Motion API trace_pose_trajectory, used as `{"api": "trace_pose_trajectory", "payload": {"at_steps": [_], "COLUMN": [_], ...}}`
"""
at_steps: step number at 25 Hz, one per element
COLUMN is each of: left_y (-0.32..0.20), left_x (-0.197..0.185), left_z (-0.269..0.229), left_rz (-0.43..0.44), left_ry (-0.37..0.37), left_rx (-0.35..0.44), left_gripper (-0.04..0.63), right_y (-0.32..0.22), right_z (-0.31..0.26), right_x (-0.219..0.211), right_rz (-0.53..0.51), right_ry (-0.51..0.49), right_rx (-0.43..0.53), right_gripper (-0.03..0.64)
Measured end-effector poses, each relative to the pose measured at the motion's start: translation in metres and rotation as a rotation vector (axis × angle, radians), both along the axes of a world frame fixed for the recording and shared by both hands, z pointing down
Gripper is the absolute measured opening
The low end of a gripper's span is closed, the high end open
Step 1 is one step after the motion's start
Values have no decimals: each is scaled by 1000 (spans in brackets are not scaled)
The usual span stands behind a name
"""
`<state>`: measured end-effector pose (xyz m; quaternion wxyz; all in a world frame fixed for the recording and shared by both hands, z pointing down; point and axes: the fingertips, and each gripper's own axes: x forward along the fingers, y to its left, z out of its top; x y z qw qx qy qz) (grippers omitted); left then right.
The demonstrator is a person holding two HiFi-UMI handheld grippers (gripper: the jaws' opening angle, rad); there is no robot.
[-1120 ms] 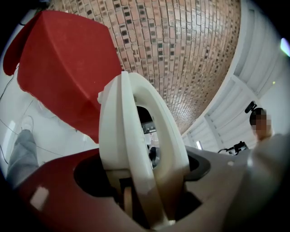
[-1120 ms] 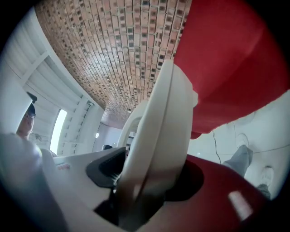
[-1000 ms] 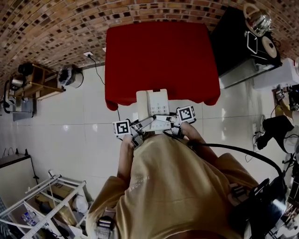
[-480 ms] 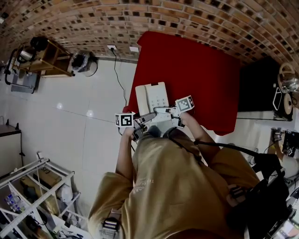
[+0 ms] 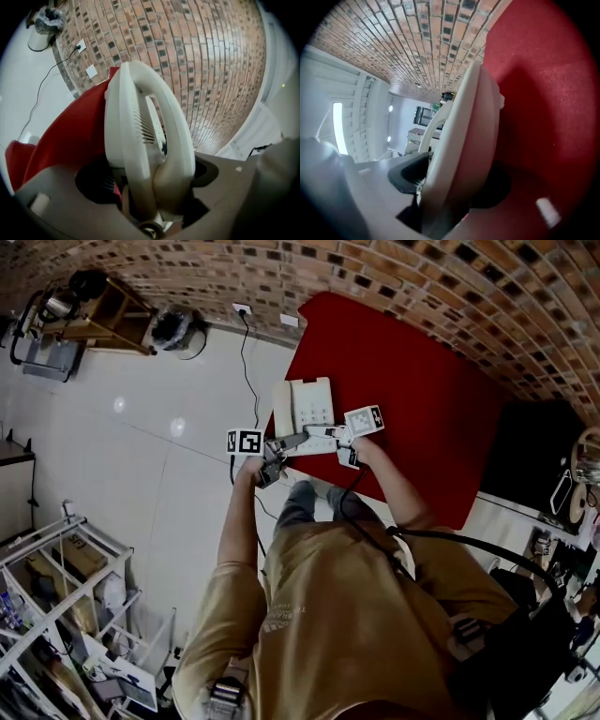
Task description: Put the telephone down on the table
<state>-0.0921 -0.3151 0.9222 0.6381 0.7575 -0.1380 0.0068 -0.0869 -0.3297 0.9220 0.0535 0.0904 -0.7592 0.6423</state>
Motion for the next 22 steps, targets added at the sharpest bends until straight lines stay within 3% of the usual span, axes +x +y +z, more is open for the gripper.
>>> {"api": "trace_pose_trajectory", "payload": {"at_steps": [3,5,14,19,22], "left_y": [8,11,15,17,17], "left_x": [9,12,19,23,25], "left_z": [19,24,18,18,14], "left_rz": [95,102,21,2,-16], "left_ry": [-167,-227,-356,-432,-455], "left_rx": [-3,-11,2,22,36], "left_gripper": [399,402,413,414,428], "right_y": [-3,-1,-4,-2,1], "right_z": [20,29,27,25,22], "right_x": [8,14,41,58,67], "right_rz": [-25,-13,85,118,130], "right_ry": [73,100,298,414,473], "right_rx": [26,16,145,187,165], "right_gripper": [278,291,350,363,388]}}
